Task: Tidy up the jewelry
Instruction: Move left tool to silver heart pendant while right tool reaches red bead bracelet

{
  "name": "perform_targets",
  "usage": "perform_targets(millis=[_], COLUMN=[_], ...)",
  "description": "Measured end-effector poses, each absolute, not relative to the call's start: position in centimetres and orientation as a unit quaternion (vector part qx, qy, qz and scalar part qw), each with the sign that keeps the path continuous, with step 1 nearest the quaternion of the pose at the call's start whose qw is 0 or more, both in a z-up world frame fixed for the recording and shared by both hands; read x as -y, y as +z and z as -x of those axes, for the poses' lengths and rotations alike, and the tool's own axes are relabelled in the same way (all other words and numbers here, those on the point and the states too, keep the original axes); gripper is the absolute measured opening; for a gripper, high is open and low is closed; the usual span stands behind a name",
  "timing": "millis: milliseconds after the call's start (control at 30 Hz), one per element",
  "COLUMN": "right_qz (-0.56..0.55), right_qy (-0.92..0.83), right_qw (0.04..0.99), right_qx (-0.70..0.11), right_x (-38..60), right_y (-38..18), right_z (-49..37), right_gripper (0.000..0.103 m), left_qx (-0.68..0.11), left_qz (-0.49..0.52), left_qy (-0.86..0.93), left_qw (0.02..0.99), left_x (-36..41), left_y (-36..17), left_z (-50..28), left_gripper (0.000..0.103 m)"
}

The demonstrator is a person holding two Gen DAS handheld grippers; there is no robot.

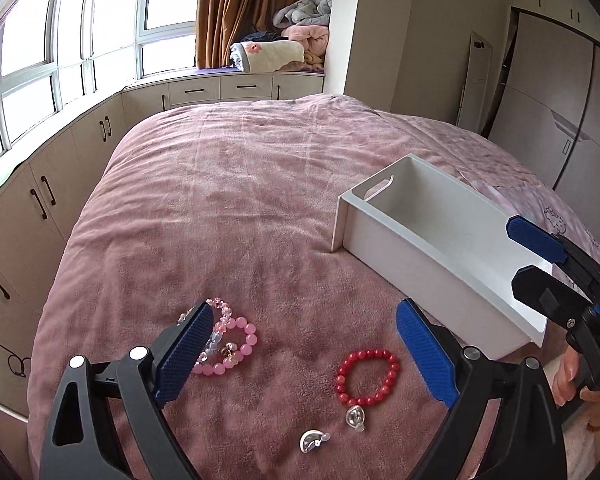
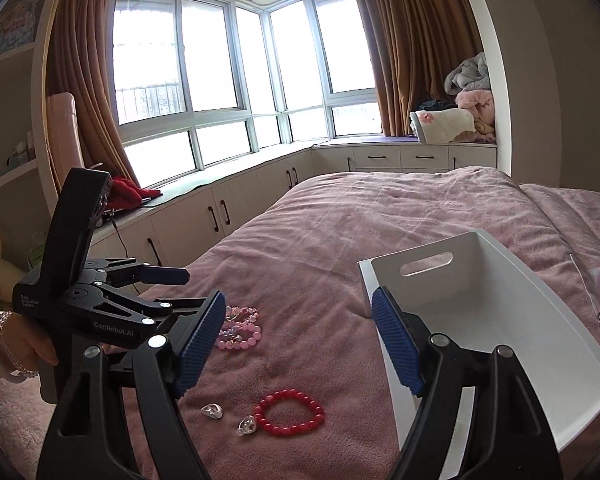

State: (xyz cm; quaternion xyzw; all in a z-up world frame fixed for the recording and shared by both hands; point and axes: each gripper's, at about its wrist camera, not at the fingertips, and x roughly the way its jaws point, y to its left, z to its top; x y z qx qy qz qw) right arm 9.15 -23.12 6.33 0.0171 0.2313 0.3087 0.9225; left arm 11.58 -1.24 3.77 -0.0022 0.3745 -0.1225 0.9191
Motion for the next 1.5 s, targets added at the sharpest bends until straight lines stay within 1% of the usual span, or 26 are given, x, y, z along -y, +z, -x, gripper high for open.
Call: perform_targets(millis=[133,300,467,567,633,733,800,867,933,1033,1100,1200,1233,1267,1300,1333,1367,1467,1500], right_qz=[0.023,0.086,0.139,0.158,0.167,0.172,0.17,0.167,0.165,0.164,0.165,0.162,0.159,0.155,0.149,0.143,0.141,0.124,0.116], right_qy=[0.328,0.317,0.287,0.27,0.259,0.246,0.237,0.231,0.225,0.221,0.218,0.221,0.221,0.223,0.228,0.234,0.236,0.245,0.247], right_qw=[0.902,0.87,0.854,0.845,0.84,0.836,0.835,0.832,0.829,0.824,0.82,0.81,0.808,0.807,0.806,0.805,0.805,0.805,0.806], right_qx=[-0.279,-0.369,-0.411,-0.433,-0.446,-0.46,-0.467,-0.476,-0.485,-0.496,-0.502,-0.518,-0.523,-0.525,-0.526,-0.527,-0.526,-0.526,-0.525], right_x=[20.4,17.1,15.4,15.1,14.7,14.7,14.8,14.9,14.9,14.9,14.9,14.9,14.9,14.9,14.9,15.0,15.0,15.4,15.6], right_y=[4.7,1.1,-1.7,-3.1,-4.0,-4.8,-5.3,-5.7,-6.2,-6.9,-7.3,-7.8,-8.0,-8.1,-8.1,-8.0,-7.9,-7.6,-7.5], right_z=[-9.6,-10.9,-11.2,-11.8,-12.3,-13.0,-13.4,-13.9,-14.4,-14.9,-15.1,-15.5,-15.6,-15.6,-15.6,-15.6,-15.5,-15.6,-15.6], right_gripper=[0.074,0.074,0.073,0.069,0.062,0.056,0.056,0.055,0.053,0.052,0.052,0.051,0.049,0.047,0.039,0.033,0.031,0.014,0.014], left_qx=[-0.391,-0.428,-0.472,-0.474,-0.47,-0.47,-0.476,-0.485,-0.493,-0.499,-0.5,-0.509,-0.512,-0.514,-0.514,-0.515,-0.515,-0.519,-0.52], left_qz=[-0.001,0.003,-0.016,-0.033,-0.048,-0.047,-0.045,-0.046,-0.042,-0.043,-0.051,-0.064,-0.065,-0.066,-0.065,-0.066,-0.067,-0.055,-0.053], left_qy=[-0.13,-0.149,-0.172,-0.189,-0.197,-0.208,-0.214,-0.221,-0.222,-0.219,-0.222,-0.236,-0.242,-0.246,-0.25,-0.251,-0.25,-0.249,-0.249], left_qw=[0.911,0.892,0.865,0.859,0.859,0.856,0.852,0.845,0.84,0.837,0.835,0.825,0.821,0.819,0.818,0.817,0.817,0.816,0.815], left_x=[-0.2,-0.9,0.0,0.9,1.5,1.7,1.8,1.7,1.4,1.4,1.5,2.1,2.3,2.4,2.5,2.5,2.5,2.3,2.2], left_y=[1.8,-1.5,-4.5,-5.3,-5.4,-5.7,-6.0,-6.5,-7.0,-7.5,-7.7,-8.2,-8.3,-8.4,-8.5,-8.5,-8.6,-8.8,-8.8], left_z=[-10.1,-8.5,-7.7,-7.4,-7.3,-7.4,-7.7,-8.0,-8.3,-8.7,-8.7,-8.5,-8.4,-8.3,-8.2,-8.2,-8.2,-8.6,-8.7], left_gripper=[0.094,0.094,0.094,0.094,0.094,0.093,0.089,0.074,0.068,0.064,0.059,0.043,0.033,0.027,0.025,0.022,0.019,0.019,0.019])
